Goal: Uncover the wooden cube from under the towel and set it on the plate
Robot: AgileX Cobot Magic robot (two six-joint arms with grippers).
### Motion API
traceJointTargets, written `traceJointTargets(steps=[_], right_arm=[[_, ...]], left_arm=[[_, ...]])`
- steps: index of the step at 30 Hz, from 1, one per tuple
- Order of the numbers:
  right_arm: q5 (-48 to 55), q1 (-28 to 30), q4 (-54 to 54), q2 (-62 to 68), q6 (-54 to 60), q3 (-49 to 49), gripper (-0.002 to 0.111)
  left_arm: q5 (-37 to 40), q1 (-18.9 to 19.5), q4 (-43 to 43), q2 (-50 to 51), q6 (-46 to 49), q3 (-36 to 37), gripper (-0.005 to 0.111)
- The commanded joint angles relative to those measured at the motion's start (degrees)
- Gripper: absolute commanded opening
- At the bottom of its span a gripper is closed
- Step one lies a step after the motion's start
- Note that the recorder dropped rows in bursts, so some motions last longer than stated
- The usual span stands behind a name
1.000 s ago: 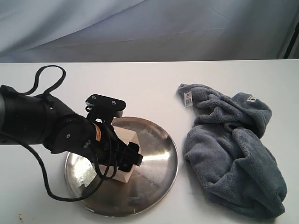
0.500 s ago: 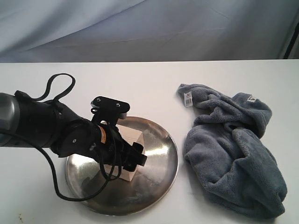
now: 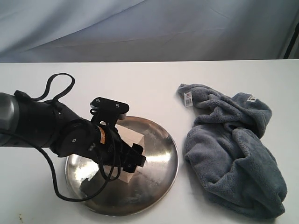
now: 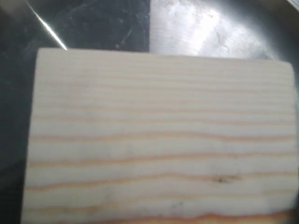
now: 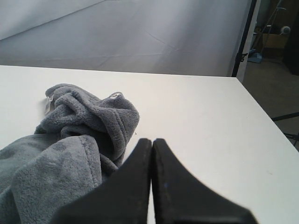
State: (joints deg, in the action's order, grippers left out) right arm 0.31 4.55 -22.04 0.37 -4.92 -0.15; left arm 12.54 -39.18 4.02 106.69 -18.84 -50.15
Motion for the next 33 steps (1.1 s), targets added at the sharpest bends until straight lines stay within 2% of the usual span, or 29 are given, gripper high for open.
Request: traceJointTargets(steps=[1, 19, 27, 29, 31, 32, 33], right_arm=[[0.68, 0.00, -0.28, -0.37, -0.23, 0.15, 0.003], [0.68, 0.00, -0.28, -0.37, -0.23, 0.15, 0.003], [0.68, 0.00, -0.28, -0.37, -0.23, 0.15, 0.003], [0.68, 0.00, -0.28, -0.37, -0.23, 0.15, 0.003], [0.68, 0.00, -0.28, -0.37, -0.23, 0.15, 0.003], [0.68, 0.00, -0.28, -0.37, -0.23, 0.15, 0.003], [0.68, 0.00, -0.28, -0.37, -0.23, 0.15, 0.003]], left_arm=[[1.85, -0.11, -0.40, -2.06, -0.44, -0.12, 0.086], [-1.21, -0.11, -0.40, -8.74, -0.20, -0.12, 0.086], [-3.32, -0.11, 2.59, -12.64, -0.32, -0.20, 0.086], [-3.73, -0.11, 2.59, -14.17, -0.32, -0.20, 0.079], [-3.49, -0.11, 2.59, -15.31, -0.32, -1.79, 0.059], [-3.49, -0.11, 2.59, -15.81, -0.32, -3.53, 0.041], [-3.49, -0.11, 2.59, -15.94, -0.32, -4.29, 0.034]])
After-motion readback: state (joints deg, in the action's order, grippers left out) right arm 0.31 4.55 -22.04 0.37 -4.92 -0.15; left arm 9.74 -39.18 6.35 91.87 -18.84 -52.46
